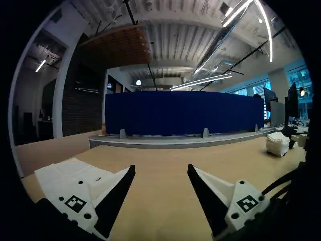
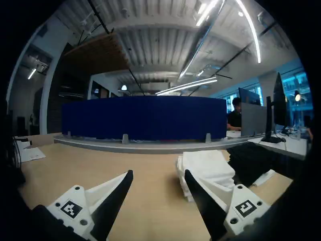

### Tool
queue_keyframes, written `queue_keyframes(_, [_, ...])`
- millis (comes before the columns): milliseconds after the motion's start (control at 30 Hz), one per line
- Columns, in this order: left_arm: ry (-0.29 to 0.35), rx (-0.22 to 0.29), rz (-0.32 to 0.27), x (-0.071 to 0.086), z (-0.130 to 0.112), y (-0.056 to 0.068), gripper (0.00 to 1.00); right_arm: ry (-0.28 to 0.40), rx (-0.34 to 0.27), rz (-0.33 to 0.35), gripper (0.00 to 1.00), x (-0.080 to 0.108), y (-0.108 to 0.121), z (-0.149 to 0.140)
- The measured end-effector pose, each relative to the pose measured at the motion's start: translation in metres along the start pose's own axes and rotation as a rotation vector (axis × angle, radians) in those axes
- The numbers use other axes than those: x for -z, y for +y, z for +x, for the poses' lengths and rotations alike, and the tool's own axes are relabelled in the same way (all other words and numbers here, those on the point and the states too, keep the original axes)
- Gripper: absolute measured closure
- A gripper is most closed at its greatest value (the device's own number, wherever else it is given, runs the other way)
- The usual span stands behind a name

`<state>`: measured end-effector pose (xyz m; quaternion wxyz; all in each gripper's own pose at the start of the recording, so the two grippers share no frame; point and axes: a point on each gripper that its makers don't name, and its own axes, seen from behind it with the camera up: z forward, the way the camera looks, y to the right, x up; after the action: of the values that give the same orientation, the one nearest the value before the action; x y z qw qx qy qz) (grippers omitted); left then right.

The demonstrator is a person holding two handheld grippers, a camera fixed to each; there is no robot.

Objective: Fold towel

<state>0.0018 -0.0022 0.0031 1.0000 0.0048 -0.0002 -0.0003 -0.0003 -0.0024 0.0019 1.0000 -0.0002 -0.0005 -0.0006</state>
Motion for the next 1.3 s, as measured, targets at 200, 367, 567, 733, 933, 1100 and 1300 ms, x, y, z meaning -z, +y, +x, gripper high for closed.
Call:
queue_keyframes(200, [0.000, 0.000, 0.000, 0.0011, -0.0004, -0.0003, 0.03, 0.001, 0.000, 0.000, 0.01, 0.0025, 0.0004, -0.0009])
queue_keyframes(367, [0.000, 0.000, 0.000, 0.0009, -0.0007, -0.0002, 0.03, 0.000, -0.001, 0.000, 0.00, 0.0031, 0.0006, -0.0006])
queue_keyframes(567, [0.000, 0.000, 0.000, 0.0005, -0.0005, 0.0000, 0.03, 0.001, -0.001, 0.000, 0.00, 0.0027, 0.0004, 0.0003])
queue_keyframes(733, [0.000, 0.000, 0.000, 0.0004, -0.0003, 0.0001, 0.03, 0.000, -0.001, 0.000, 0.01, 0.0018, -0.0001, 0.0005])
queue_keyframes(933, [0.000, 0.000, 0.000, 0.0002, -0.0001, 0.0002, 0.03, 0.000, 0.000, 0.000, 0.01, 0.0022, 0.0003, 0.0003])
queue_keyframes(1100, [0.000, 0.000, 0.000, 0.0003, -0.0004, 0.0006, 0.03, 0.000, 0.000, 0.000, 0.01, 0.0026, 0.0004, 0.0000])
queue_keyframes(1300, [0.000, 0.000, 0.000, 0.0002, -0.0001, 0.0003, 0.03, 0.000, 0.000, 0.000, 0.00, 0.0027, 0.0004, -0.0003])
